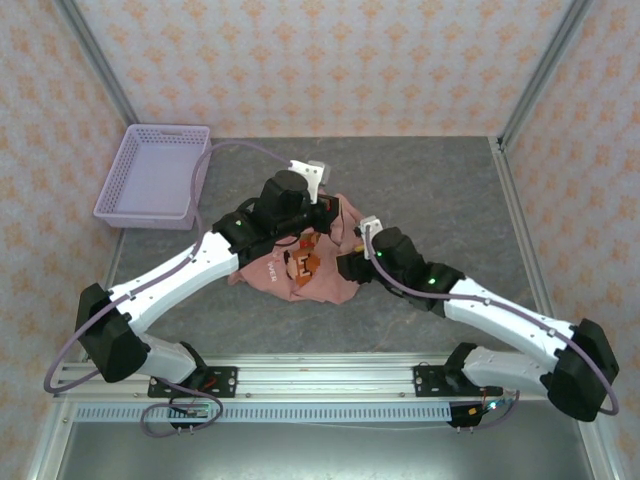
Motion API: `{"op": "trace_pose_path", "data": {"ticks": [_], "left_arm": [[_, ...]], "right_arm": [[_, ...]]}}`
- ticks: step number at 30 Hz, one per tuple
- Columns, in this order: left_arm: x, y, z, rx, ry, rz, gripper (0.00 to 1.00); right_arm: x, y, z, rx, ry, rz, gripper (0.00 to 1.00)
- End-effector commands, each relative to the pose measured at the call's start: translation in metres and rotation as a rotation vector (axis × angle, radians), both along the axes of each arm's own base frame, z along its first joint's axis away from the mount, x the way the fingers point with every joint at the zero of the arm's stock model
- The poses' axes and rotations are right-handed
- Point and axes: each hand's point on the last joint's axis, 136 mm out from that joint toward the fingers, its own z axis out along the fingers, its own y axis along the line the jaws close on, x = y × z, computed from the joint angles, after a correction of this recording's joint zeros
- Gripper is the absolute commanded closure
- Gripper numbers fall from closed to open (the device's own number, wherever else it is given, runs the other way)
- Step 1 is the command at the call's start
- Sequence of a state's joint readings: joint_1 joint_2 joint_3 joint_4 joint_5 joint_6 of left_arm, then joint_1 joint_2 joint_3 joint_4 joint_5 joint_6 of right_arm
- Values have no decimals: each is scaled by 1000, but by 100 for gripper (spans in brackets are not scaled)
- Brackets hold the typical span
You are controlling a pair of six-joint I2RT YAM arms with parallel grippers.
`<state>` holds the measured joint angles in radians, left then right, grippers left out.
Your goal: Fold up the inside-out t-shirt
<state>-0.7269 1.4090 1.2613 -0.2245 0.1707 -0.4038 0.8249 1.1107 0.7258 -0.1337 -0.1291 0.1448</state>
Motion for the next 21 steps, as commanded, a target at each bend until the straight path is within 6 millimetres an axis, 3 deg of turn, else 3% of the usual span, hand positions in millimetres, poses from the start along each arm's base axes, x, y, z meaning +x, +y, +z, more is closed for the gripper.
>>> {"op": "trace_pose_path", "data": {"ticks": [1, 3, 6, 7, 10, 16, 19, 21], "left_arm": [[1, 5, 24, -31, -35, 36, 100], [1, 12, 29, -25, -52, 67, 100], [3, 25, 41, -14, -92, 117, 100], [3, 30, 46, -13, -107, 129, 100], [3, 50, 80, -14, -179, 181, 100], [-16, 99, 180, -42, -416, 289, 100], [-35, 112, 225, -104, -515, 282, 100], [-43, 116, 242, -112, -549, 273, 100]], "right_arm": [[19, 1, -12, 3, -36, -89, 47], [25, 6, -20, -10, -34, -90, 55], [33, 0, -9, -57, -67, -95, 92], [35, -6, 1, -65, -82, -100, 99], [38, -31, 53, -9, -159, -113, 100], [38, -84, 185, 162, -326, -171, 100], [37, -95, 236, 159, -392, -187, 100], [37, -97, 261, 165, -420, -189, 100]]}}
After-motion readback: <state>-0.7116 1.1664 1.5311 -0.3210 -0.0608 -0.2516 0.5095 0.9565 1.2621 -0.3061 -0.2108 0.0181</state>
